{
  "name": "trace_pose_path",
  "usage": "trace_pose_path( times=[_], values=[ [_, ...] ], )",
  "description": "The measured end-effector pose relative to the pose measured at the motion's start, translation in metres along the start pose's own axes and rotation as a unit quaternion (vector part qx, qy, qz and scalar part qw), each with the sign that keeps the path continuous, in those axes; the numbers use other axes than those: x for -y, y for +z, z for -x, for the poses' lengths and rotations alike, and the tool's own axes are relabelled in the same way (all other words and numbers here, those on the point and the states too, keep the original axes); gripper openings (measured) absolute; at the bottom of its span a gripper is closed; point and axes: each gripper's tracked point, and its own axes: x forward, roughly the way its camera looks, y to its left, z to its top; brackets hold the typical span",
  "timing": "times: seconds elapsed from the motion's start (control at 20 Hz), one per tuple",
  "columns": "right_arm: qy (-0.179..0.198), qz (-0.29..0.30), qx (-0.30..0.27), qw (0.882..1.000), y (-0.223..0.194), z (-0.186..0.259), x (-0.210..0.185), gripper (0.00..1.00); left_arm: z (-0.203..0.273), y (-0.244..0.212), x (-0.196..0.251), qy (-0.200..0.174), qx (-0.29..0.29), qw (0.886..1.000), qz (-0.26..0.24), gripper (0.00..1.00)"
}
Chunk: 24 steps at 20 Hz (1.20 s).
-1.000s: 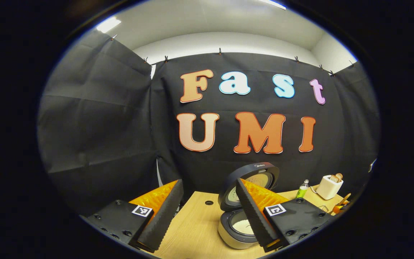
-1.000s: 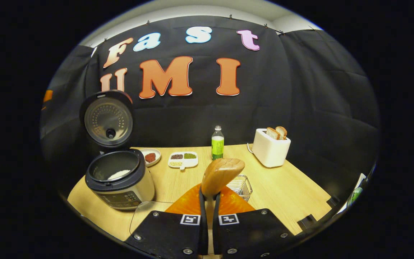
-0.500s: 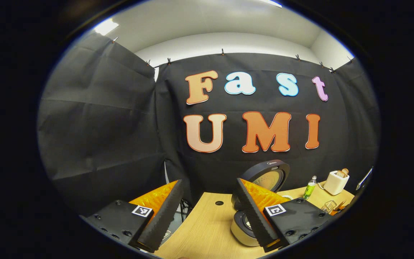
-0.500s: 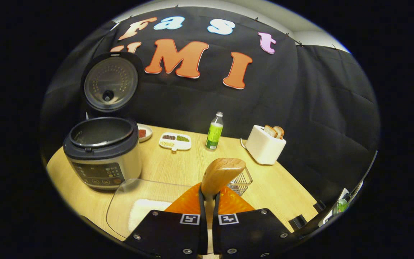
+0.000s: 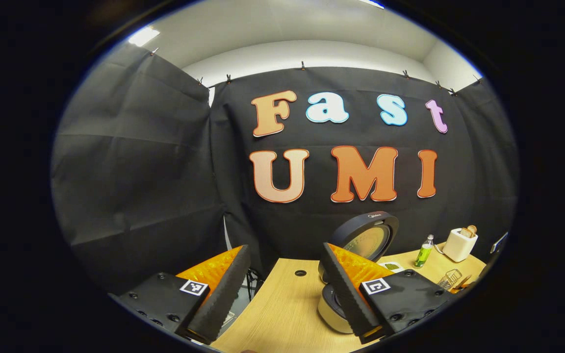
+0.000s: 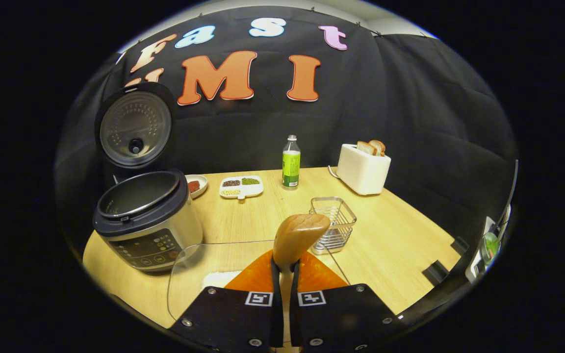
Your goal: Close the left gripper, press the button to open the rice cooker; take a wooden spoon from the chopstick holder with the right hand, scoop a spoonful of rice and pour it into the rice cooker, then put the wooden spoon back into the chopstick holder.
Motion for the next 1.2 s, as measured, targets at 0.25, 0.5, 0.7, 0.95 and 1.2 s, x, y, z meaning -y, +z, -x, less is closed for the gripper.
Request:
trace_pose_path(
  times=[0.25, 0.5, 0.7, 0.95, 1.2],
  values=[
    [0.053, -0.064, -0.004, 0.997, -0.003, 0.006, -0.033, 0.05, -0.007, -0.006, 0.008, -0.012, -0.006, 1.000, 0.002, 0.94],
    [0.080, -0.143, -0.032, 0.986, -0.007, -0.001, -0.028, 0.05, -0.010, -0.009, 0.008, -0.013, -0.009, 1.000, 0.007, 0.95],
    [0.118, -0.332, -0.080, 0.932, -0.011, -0.004, -0.018, 0.05, -0.010, -0.007, 0.006, -0.009, -0.009, 1.000, 0.010, 0.94],
    [0.128, -0.452, -0.099, 0.877, -0.019, -0.002, -0.006, 0.04, -0.007, -0.006, 0.005, -0.007, -0.006, 1.000, 0.008, 0.98],
    [0.129, -0.500, -0.100, 0.851, -0.010, 0.008, 0.016, 0.04, -0.007, -0.005, 0.007, -0.009, -0.006, 1.000, 0.010, 0.95]
  ],
)
